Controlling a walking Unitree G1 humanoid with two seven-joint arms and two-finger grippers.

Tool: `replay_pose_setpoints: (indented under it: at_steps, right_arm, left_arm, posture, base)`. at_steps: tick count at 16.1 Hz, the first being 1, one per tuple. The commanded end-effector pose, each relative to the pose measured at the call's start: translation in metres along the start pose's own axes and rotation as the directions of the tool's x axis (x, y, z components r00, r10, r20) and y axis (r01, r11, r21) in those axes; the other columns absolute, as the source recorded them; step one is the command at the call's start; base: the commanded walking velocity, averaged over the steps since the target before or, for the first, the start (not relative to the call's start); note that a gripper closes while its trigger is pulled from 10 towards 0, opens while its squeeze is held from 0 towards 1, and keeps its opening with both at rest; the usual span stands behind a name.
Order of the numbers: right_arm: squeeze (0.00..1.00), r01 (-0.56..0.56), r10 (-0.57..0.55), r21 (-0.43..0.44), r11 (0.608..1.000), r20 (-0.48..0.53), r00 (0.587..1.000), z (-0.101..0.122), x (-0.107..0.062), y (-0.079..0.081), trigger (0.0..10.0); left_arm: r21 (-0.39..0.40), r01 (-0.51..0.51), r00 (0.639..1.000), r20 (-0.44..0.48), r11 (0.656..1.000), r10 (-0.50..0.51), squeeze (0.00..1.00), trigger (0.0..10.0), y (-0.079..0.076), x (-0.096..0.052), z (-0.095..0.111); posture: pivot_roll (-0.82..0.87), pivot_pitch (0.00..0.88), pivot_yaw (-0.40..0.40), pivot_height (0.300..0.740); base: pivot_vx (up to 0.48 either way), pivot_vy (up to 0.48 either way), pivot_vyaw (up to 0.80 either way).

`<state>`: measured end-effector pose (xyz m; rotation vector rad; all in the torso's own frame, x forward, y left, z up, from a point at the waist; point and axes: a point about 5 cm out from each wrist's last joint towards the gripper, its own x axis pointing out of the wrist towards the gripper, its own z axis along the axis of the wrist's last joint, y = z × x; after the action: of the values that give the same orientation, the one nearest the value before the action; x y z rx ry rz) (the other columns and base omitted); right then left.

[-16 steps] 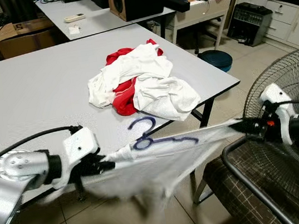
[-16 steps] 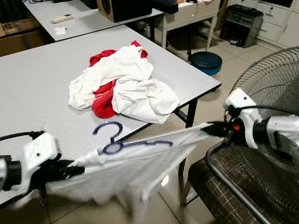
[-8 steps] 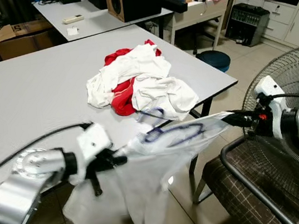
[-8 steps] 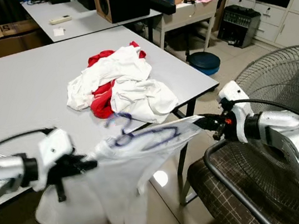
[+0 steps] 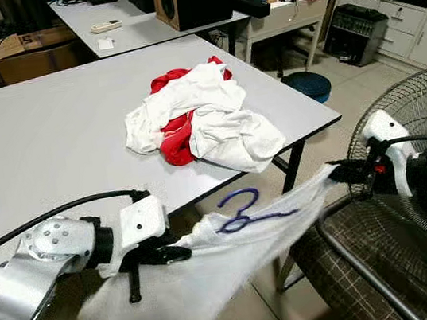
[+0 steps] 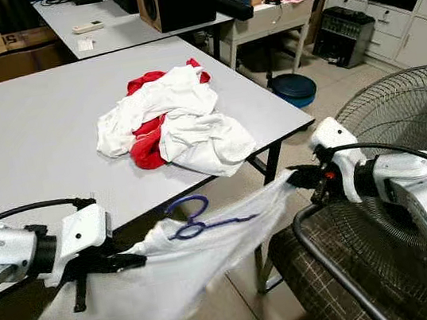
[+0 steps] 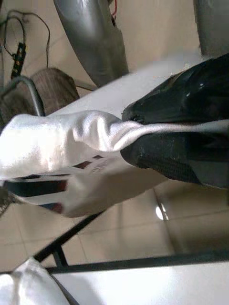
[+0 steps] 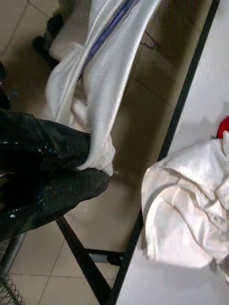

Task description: Hang hanger

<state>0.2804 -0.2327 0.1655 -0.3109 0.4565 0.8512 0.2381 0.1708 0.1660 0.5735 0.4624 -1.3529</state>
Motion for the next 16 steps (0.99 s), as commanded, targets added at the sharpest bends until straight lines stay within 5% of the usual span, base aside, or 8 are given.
replay_pose_setpoints:
  at_steps: [1, 5, 9, 12, 16]
  right_arm:
    - [0.00, -0.062, 0.063, -0.053, 0.997, 0.015, 0.998, 0.009, 0.004, 0.008, 0.0]
    - [0.00, -0.128, 0.132, -0.093, 0.987, 0.040, 0.990, 0.016, 0.015, 0.015, 0.0]
    - [0.00, -0.193, 0.200, -0.063, 0.979, 0.147, 0.969, 0.034, 0.019, 0.025, 0.0]
    - [0.00, -0.196, 0.199, -0.038, 0.980, 0.194, 0.960, 0.040, 0.024, 0.026, 0.0]
    - [0.00, -0.250, 0.255, -0.050, 0.967, 0.170, 0.952, 0.037, 0.029, 0.038, 0.0]
  left_arm:
    - [0.045, 0.038, 0.999, 0.037, 0.998, -0.040, 0.00, 0.0, -0.001, 0.006, 0.010]
    - [0.078, 0.069, 0.995, 0.063, 0.995, -0.074, 0.00, 0.0, 0.001, 0.010, 0.018]
    - [0.070, 0.087, 0.996, -0.008, 0.994, -0.087, 0.00, 0.0, 0.000, 0.014, 0.007]
    - [0.080, 0.121, 0.992, 0.033, 0.989, -0.124, 0.00, 0.0, -0.006, 0.019, 0.012]
    - [0.084, 0.091, 0.995, 0.024, 0.992, -0.093, 0.00, 0.0, -0.001, 0.022, 0.012]
  posture:
    - [-0.05, 0.000, -0.059, 0.740]
    - [-0.05, 0.000, -0.057, 0.740]
    - [-0.05, 0.000, -0.060, 0.740]
    - [-0.05, 0.000, -0.060, 0.740]
    - [-0.05, 0.000, -0.062, 0.740]
  base:
    - [0.000, 0.000, 0.00]
    - [0.000, 0.000, 0.00]
    - [0.000, 0.000, 0.00]
    - [0.000, 0.000, 0.00]
    - [0.000, 0.000, 0.00]
